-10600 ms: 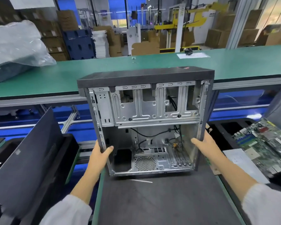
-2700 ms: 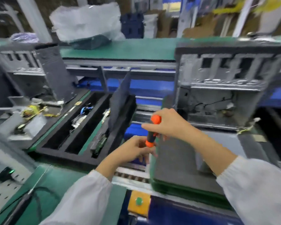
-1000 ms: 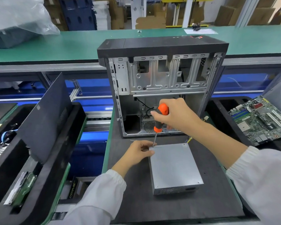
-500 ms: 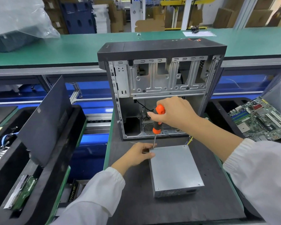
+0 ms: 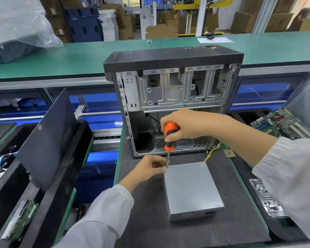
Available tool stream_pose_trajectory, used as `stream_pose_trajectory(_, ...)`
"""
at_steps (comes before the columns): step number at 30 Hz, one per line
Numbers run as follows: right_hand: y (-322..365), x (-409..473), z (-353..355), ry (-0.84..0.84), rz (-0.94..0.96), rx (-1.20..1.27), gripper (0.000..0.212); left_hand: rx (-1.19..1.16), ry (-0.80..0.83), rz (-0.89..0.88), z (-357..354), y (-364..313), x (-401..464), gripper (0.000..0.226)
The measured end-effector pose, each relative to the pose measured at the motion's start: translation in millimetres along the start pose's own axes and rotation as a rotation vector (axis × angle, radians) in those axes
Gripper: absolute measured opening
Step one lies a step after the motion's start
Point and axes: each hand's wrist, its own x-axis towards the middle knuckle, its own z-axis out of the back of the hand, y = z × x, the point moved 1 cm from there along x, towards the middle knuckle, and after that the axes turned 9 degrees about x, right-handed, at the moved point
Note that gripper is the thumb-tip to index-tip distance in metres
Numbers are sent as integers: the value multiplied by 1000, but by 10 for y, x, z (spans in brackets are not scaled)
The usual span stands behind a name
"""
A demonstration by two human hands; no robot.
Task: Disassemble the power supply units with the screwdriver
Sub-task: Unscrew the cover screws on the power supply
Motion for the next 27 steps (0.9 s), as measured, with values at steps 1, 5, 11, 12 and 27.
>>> stream_pose_trajectory(1, 31, 12, 6, 39, 8, -10, 17, -39, -9, -31, 21, -47, 1, 25)
stream_pose_trajectory(5, 83, 57, 17, 96, 3, -129, 17, -160, -83, -137, 116, -251, 49, 21)
stream_pose_trajectory(11, 68, 103, 78, 50, -122, 1, 42, -173, -142, -147, 73, -294, 94, 16)
stream_pose_trajectory(12, 71, 117, 74, -3, -158, -30, 51, -174, -157, -142, 50, -297, 97, 15)
stream_pose_trajectory(27, 207, 159, -82, 10, 28, -372, 21, -37, -241, -144, 39, -264, 64, 4)
